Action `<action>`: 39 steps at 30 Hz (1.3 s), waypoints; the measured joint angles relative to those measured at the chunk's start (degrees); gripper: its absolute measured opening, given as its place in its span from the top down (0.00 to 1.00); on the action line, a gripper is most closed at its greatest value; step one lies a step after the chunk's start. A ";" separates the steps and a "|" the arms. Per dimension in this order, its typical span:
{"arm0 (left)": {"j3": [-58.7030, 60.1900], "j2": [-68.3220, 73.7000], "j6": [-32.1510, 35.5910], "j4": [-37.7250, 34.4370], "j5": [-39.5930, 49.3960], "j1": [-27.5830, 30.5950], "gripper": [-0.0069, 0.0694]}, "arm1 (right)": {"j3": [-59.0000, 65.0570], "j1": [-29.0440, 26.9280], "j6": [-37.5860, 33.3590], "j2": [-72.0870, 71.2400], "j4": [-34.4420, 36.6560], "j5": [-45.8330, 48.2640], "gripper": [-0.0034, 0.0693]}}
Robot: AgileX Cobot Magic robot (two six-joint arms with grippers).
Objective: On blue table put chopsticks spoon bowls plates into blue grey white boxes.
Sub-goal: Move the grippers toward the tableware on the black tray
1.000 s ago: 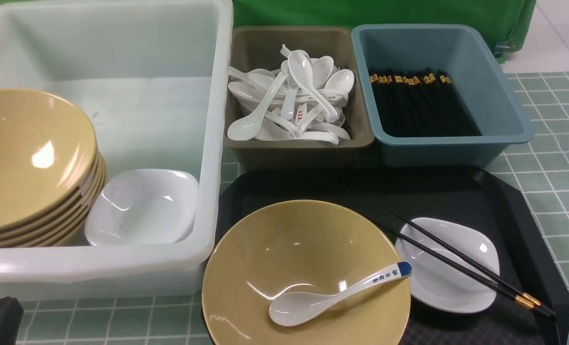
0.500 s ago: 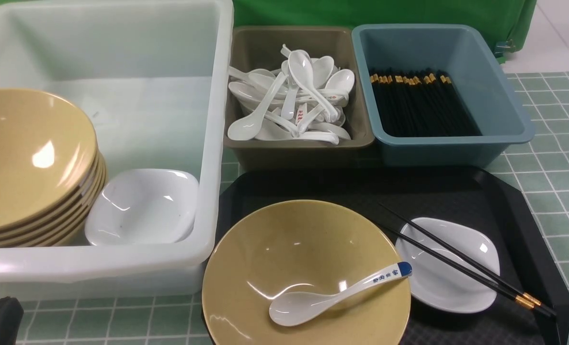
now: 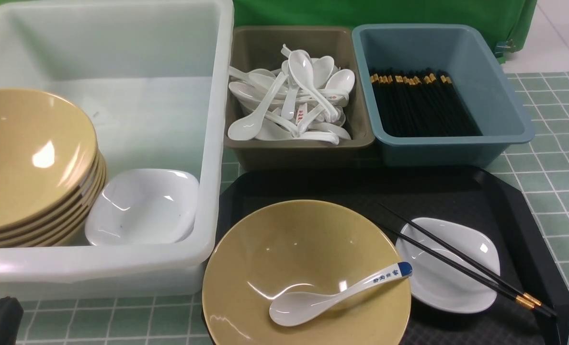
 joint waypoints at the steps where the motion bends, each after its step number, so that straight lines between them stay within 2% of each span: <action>1: 0.00 0.00 0.00 0.00 0.00 0.00 0.90 | 0.00 0.00 0.00 0.00 0.00 0.00 0.62; 14: 0.00 0.00 0.00 0.48 0.00 0.00 0.90 | 0.00 0.00 0.37 0.00 0.21 -0.05 0.62; 18: 0.00 0.00 -0.47 -2.62 -0.55 0.00 0.90 | 0.00 0.00 6.23 0.00 0.64 -0.11 0.62; 19: 0.00 0.00 -0.78 -3.74 -0.79 0.00 0.90 | 0.00 0.00 8.57 0.00 0.82 -0.17 0.62; 23: 0.00 0.00 -10.29 -22.90 -3.89 0.00 0.90 | 0.00 0.00 33.70 0.00 6.22 -1.37 0.62; 24: 0.00 0.00 -10.94 -25.30 -3.97 0.00 0.90 | 0.00 0.00 35.16 0.00 6.60 -1.50 0.62; 25: 0.00 0.00 -15.01 -32.33 -4.55 0.00 0.90 | 0.00 0.00 44.61 0.00 8.55 -2.07 0.62; 26: 0.00 0.00 -17.37 -37.48 -4.87 0.00 0.90 | 0.00 0.00 49.74 0.00 9.52 -2.10 0.62; 28: 0.00 0.00 -20.04 -45.19 -5.13 0.00 0.90 | 0.00 0.00 55.27 0.00 10.14 -1.98 0.62; 31: 0.00 0.00 -20.46 -48.27 -5.19 0.00 0.90 | 0.00 0.00 55.21 0.00 9.52 -1.93 0.62; 32: 0.00 0.00 -20.94 -49.19 -5.32 0.00 0.90 | 0.00 0.00 51.69 0.00 8.94 -1.92 0.62; 35: 0.00 0.00 -21.02 -49.72 -5.33 0.00 0.90 | 0.00 0.00 48.49 0.00 8.68 -1.87 0.62; 37: -1.15 0.00 -18.21 -49.33 -4.57 -0.12 0.90 | 0.00 0.30 46.39 0.00 8.79 -2.86 0.62; 39: -6.55 0.00 -10.82 -46.93 -2.37 -0.37 0.90 | -0.77 1.51 42.99 0.00 8.85 -4.70 0.63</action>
